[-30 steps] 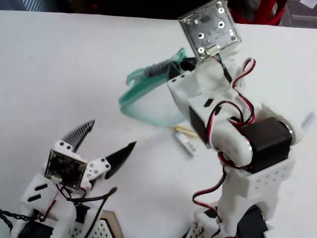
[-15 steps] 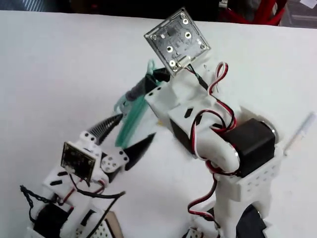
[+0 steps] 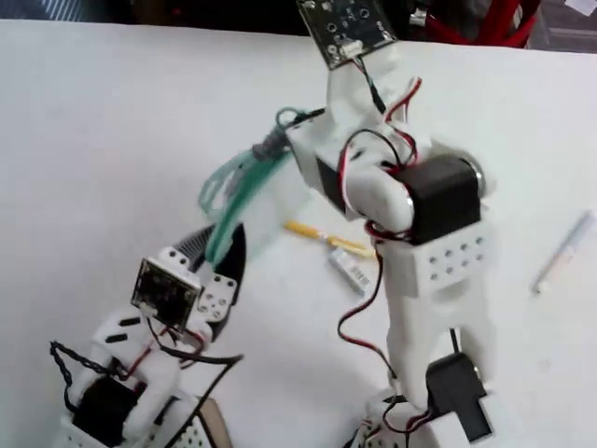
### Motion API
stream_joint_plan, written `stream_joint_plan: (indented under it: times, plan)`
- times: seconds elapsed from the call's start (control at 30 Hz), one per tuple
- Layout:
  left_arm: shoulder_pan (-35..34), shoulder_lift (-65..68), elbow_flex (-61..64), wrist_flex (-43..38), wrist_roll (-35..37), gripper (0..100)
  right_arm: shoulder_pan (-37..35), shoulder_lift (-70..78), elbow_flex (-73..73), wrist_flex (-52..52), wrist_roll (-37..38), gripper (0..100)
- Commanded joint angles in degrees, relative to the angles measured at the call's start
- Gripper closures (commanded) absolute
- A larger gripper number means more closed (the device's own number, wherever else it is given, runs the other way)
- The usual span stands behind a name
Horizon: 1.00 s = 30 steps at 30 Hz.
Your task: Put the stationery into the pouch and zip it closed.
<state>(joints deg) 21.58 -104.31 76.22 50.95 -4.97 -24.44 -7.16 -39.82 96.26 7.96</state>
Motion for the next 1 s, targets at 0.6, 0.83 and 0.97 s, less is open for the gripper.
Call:
stream_joint_plan:
  times: [0.6,0.83,0.97]
  plan:
    - [-3.7,1.8,-9.3,0.4,-10.7,98,-5.9,-6.6,-0.6,-2.2,6.9,96.4]
    - [-0.7,16.0,-11.0,3.0,-11.6,98,-9.5,-5.5,-0.1,-2.1,4.7,77.9]
    - [-0.7,16.7,-11.2,2.9,-10.0,98,-6.4,-3.0,-0.2,-0.8,-1.9,74.6]
